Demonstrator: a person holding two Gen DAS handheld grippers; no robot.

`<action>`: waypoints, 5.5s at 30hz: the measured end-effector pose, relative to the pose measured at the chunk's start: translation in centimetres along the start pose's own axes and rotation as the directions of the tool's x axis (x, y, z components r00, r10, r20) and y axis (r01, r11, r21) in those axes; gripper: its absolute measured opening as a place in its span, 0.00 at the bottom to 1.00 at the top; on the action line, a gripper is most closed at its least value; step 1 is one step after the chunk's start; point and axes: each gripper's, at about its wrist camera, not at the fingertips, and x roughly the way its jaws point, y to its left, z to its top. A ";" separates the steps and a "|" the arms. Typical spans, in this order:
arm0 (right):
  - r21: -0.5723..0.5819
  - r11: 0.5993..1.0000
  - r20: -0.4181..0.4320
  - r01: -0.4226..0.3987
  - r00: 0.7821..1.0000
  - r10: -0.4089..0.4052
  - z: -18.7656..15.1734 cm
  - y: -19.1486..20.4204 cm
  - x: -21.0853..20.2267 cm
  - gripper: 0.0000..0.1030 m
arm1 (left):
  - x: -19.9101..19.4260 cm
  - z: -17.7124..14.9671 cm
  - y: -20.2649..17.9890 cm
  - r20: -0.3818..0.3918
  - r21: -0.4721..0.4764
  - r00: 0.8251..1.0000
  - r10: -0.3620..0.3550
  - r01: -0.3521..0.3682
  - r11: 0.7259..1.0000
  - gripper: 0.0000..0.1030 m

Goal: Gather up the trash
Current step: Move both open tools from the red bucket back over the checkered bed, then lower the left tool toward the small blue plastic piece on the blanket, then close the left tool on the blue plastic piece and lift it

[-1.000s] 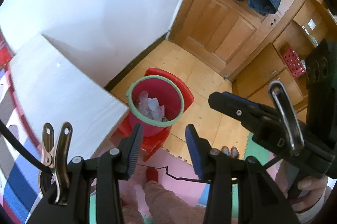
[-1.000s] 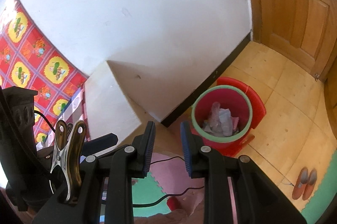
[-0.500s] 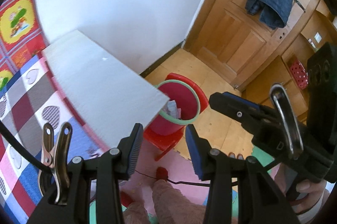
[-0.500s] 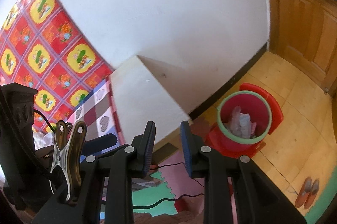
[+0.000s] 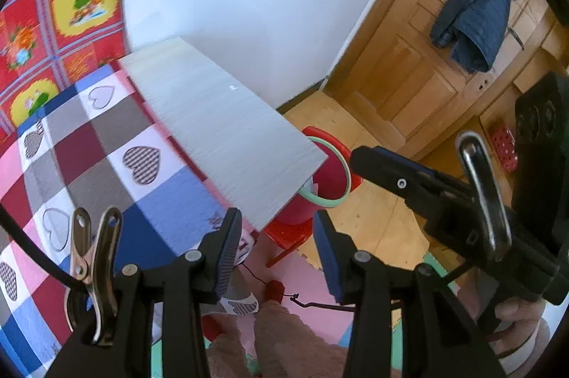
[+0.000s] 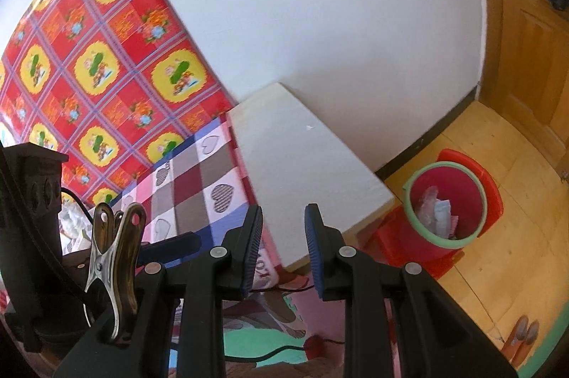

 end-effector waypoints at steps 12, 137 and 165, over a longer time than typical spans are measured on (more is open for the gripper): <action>-0.097 0.990 -0.027 -0.099 0.995 0.097 0.9 3.1 0.8 0.25 | -2.2 -0.9 1.9 0.046 -0.115 0.996 0.071 -0.065 0.991 0.42; -0.299 0.891 -0.422 -0.342 0.885 0.198 -12.8 38.5 17.5 0.25 | -14.3 -13.3 52.0 -0.110 -0.527 0.867 0.486 -0.466 0.711 0.24; -0.363 0.832 -0.486 -0.420 0.847 0.216 -14.8 41.8 18.5 0.25 | -19.0 -19.4 47.8 -0.084 -0.605 0.900 0.427 -0.387 0.696 0.13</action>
